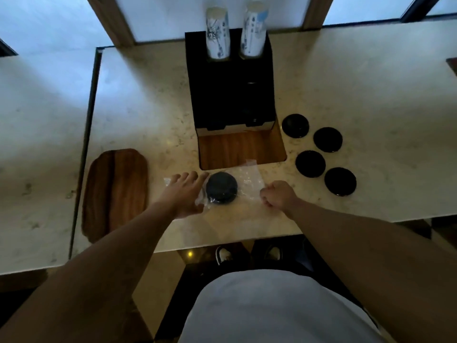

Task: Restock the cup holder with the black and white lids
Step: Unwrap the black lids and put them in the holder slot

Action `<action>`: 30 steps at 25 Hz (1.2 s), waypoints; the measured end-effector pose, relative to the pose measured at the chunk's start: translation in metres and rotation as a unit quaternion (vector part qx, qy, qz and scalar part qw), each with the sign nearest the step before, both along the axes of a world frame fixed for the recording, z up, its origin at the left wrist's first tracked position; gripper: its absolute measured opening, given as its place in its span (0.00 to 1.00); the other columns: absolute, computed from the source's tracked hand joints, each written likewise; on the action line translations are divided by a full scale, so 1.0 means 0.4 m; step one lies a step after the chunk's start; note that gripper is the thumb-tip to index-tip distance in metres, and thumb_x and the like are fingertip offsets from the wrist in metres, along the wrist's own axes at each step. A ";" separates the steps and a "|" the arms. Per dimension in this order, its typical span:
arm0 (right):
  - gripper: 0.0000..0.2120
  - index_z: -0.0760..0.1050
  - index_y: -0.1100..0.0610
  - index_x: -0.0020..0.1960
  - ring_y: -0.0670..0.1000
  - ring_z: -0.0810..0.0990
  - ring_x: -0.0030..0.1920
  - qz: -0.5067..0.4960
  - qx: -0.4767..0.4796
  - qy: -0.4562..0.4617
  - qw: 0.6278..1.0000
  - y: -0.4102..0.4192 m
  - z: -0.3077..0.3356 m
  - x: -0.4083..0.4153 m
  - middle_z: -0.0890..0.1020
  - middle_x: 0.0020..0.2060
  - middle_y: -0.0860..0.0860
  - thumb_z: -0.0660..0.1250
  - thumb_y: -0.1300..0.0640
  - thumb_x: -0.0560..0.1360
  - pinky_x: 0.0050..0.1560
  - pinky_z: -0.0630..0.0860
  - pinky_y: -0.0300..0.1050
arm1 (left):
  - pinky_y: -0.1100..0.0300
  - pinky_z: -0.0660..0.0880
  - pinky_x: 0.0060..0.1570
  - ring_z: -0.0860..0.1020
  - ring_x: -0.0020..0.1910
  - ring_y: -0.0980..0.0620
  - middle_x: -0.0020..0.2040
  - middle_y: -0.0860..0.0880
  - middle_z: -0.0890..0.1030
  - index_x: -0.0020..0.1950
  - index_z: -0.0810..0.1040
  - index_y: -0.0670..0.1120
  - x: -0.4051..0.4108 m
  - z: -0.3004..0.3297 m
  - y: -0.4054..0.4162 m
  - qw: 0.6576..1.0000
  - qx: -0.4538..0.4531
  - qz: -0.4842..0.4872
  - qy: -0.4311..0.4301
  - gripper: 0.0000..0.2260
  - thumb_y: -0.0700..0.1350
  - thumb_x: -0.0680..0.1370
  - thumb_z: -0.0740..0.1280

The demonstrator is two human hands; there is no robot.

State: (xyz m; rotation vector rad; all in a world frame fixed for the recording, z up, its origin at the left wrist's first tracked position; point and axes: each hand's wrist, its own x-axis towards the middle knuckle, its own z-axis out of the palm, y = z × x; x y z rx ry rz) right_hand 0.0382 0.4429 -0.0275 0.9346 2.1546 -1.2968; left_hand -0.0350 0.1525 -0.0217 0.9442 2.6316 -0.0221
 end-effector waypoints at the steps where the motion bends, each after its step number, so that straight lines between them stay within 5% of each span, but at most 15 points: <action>1: 0.07 0.75 0.56 0.33 0.58 0.83 0.42 0.004 0.005 -0.001 1.000 0.001 -0.005 0.006 0.84 0.37 0.58 0.68 0.56 0.69 0.49 0.81 0.54 | 0.43 0.66 0.70 0.72 0.65 0.41 0.67 0.43 0.72 0.80 0.52 0.50 -0.003 -0.002 0.003 1.000 -0.003 -0.007 -0.002 0.48 0.66 0.67 0.71; 5: 0.07 0.75 0.55 0.36 0.59 0.84 0.46 0.018 0.018 0.006 1.000 -0.001 -0.016 0.013 0.85 0.42 0.58 0.68 0.53 0.70 0.51 0.80 0.52 | 0.43 0.64 0.71 0.71 0.66 0.41 0.69 0.42 0.71 0.81 0.52 0.49 -0.011 -0.007 0.000 1.000 -0.007 -0.013 -0.009 0.49 0.65 0.68 0.72; 8: 0.09 0.76 0.54 0.36 0.56 0.84 0.44 0.026 0.016 0.002 1.000 0.000 -0.017 0.011 0.85 0.37 0.53 0.66 0.49 0.69 0.46 0.79 0.47 | 0.43 0.62 0.74 0.70 0.69 0.41 0.71 0.42 0.70 0.81 0.51 0.48 -0.008 -0.009 -0.005 1.000 -0.011 -0.019 -0.012 0.50 0.68 0.68 0.70; 13: 0.16 0.73 0.57 0.55 0.51 0.76 0.48 0.035 0.095 0.047 0.994 -0.004 -0.010 0.000 0.78 0.47 0.51 0.67 0.47 0.74 0.46 0.70 0.43 | 0.42 0.55 0.77 0.63 0.75 0.40 0.76 0.41 0.65 0.81 0.52 0.47 0.002 -0.002 0.011 1.000 0.018 0.013 -0.013 0.50 0.74 0.69 0.62; 19: 0.11 0.75 0.54 0.45 0.54 0.79 0.46 0.100 0.211 0.124 0.964 -0.021 0.018 -0.047 0.81 0.44 0.52 0.68 0.46 0.76 0.47 0.77 0.51 | 0.42 0.56 0.76 0.66 0.73 0.40 0.74 0.42 0.68 0.79 0.57 0.47 0.009 0.021 0.103 0.996 0.079 0.033 -0.019 0.46 0.74 0.70 0.62; 30: 0.21 0.79 0.57 0.55 0.57 0.81 0.51 0.213 0.283 0.049 0.934 -0.049 0.009 -0.114 0.82 0.51 0.56 0.63 0.41 0.76 0.49 0.80 0.51 | 0.43 0.61 0.74 0.70 0.70 0.41 0.72 0.42 0.71 0.78 0.59 0.46 0.015 -0.028 0.154 0.998 0.044 0.041 -0.017 0.46 0.76 0.70 0.55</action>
